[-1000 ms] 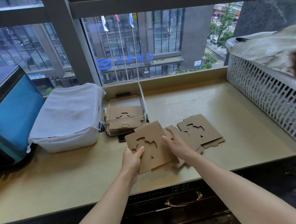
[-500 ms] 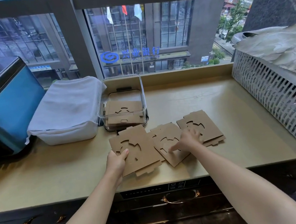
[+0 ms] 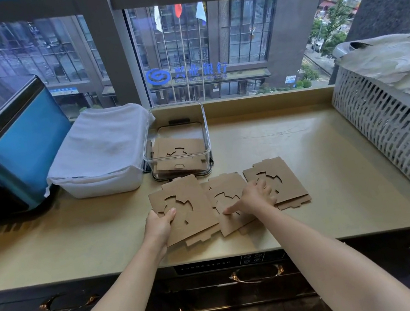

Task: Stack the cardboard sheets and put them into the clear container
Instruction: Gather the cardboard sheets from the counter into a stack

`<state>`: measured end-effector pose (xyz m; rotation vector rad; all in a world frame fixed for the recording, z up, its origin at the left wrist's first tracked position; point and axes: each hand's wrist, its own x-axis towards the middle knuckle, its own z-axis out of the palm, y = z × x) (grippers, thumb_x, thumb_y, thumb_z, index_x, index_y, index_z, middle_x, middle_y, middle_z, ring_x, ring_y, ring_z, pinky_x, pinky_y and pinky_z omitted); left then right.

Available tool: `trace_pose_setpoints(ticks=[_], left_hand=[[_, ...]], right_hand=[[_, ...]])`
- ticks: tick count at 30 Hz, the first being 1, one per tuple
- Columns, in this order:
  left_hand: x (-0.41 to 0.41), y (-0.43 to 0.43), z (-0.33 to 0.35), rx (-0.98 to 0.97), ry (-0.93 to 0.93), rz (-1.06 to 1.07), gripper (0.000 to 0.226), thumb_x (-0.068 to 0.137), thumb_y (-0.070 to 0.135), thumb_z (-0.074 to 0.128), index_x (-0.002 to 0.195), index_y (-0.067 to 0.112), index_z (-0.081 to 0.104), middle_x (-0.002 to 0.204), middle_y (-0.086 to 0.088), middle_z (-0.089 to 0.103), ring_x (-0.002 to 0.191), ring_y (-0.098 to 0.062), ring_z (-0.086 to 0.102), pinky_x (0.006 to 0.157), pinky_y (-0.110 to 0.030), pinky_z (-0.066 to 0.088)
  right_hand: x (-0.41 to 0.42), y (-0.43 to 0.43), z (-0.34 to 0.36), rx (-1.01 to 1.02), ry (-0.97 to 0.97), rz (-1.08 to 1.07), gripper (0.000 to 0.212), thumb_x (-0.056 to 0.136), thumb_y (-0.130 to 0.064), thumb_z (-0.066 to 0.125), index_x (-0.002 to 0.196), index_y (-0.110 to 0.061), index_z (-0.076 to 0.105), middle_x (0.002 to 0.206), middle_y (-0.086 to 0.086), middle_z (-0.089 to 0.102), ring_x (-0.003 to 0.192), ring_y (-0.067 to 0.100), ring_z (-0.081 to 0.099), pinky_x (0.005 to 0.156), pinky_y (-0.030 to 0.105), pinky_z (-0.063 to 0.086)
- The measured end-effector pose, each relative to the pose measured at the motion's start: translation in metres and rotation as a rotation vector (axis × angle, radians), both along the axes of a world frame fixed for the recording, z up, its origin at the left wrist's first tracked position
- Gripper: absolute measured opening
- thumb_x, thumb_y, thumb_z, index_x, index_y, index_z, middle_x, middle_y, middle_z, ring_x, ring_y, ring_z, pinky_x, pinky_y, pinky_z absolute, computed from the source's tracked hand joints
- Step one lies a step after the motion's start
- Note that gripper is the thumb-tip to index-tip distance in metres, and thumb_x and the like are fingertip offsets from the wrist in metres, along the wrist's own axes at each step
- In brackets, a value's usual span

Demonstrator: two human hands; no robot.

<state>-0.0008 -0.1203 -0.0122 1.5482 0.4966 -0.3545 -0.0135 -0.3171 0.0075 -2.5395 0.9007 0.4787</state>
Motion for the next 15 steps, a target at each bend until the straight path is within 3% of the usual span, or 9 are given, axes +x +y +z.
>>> trace_pose_setpoints(ticks=[7,15], left_hand=[[0.005,0.006,0.000,-0.010,0.015,0.010,0.036,0.089,0.010,0.054,0.124,0.003,0.046,0.120,-0.019,0.060,0.094,-0.031,0.059,0.073,-0.037,0.053],[0.012,0.019,0.001,0.012,0.014,0.035,0.035,0.089,0.009,0.054,0.122,0.002,0.047,0.121,-0.021,0.060,0.101,-0.034,0.060,0.091,-0.047,0.050]], right_hand=[[0.003,0.015,0.000,0.003,0.005,0.007,0.110,0.059,-0.055,0.078,0.140,-0.003,0.027,0.142,0.014,0.033,0.135,0.029,0.030,0.106,0.037,0.033],[0.008,0.025,0.000,0.085,0.057,-0.084,0.112,0.060,-0.050,0.080,0.142,-0.001,0.022,0.143,0.015,0.031,0.134,0.029,0.029,0.105,0.041,0.034]])
